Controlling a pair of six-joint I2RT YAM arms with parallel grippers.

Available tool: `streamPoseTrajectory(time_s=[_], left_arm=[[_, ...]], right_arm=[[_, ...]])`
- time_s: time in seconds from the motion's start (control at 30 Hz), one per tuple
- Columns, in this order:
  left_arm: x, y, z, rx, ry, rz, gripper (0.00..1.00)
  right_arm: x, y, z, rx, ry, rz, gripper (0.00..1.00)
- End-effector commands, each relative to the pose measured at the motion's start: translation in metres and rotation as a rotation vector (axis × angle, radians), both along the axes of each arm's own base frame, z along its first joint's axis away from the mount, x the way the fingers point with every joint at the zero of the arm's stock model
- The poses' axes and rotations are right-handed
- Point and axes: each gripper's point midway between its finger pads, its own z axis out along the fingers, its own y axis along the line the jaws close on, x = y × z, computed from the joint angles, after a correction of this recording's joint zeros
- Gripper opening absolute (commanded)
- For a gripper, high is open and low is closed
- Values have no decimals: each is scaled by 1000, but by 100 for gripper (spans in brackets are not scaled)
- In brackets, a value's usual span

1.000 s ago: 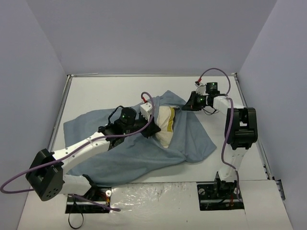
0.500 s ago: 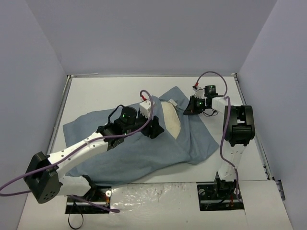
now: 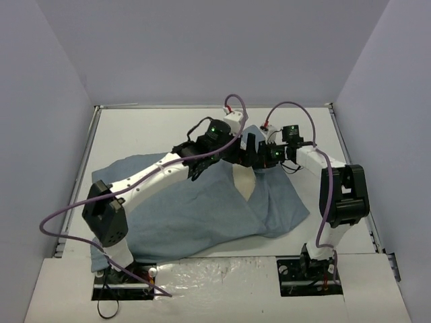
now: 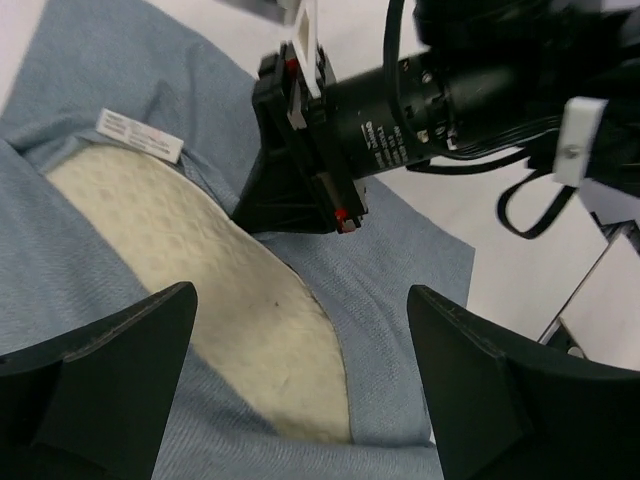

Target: Remove the pillowcase from the pillow

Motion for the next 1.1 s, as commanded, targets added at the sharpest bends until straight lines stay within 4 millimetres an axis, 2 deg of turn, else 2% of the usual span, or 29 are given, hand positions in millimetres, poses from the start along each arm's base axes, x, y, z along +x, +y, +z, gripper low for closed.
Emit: streamPoseTrajectory(time_s=[0.0,0.1,0.17,0.2,0.23,0.27,0.3,0.33,0.37,0.4,0.47,0.5,0.67,0.73,0.83,0.9,0.97,1.07], left_arm=[[-16,-10,-39,92,144,34,85],[-9,-14,-72,141,200,108,79],[-4,-12,-79,163,210,161,74],[-4,-8,-91,197,234,176,73],[-1,-5,-94,211,232,205,73],[-1,-6,-95,224,228,218,73],[-3,-1,-108,280,248,239,73],[-2,1,-112,309,251,258,73],[5,-1,-104,318,223,293,73],[5,3,-119,374,243,315,73],[15,-3,-111,368,219,342,73],[17,-5,-121,388,227,344,73],[35,-15,-140,459,218,361,74],[41,-14,-158,515,228,366,73],[45,-1,-182,586,229,394,69],[48,6,-186,594,219,409,63],[50,22,-195,621,222,438,59],[57,35,-193,628,205,466,49]], right_arm=[[-7,-2,14,-23,-33,1,0],[9,-26,17,3,-23,-120,0],[10,-31,18,26,-24,-126,0],[11,-34,19,27,-27,-133,0],[11,-37,19,28,-27,-141,0],[10,-38,18,29,-26,-142,0],[10,-38,20,31,-29,-143,0],[8,-37,19,43,-6,-156,0],[7,-35,19,49,-1,-151,0],[6,-34,19,53,1,-147,0],[5,-31,18,52,4,-139,0],[5,-30,19,52,0,-137,0],[1,-28,22,60,-6,-121,0],[-1,-28,22,63,-11,-117,0],[-1,-33,25,65,-20,-125,0],[-1,-35,27,68,-27,-129,0],[-2,-34,27,71,-25,-126,0],[-3,-33,26,77,-19,-121,0]])
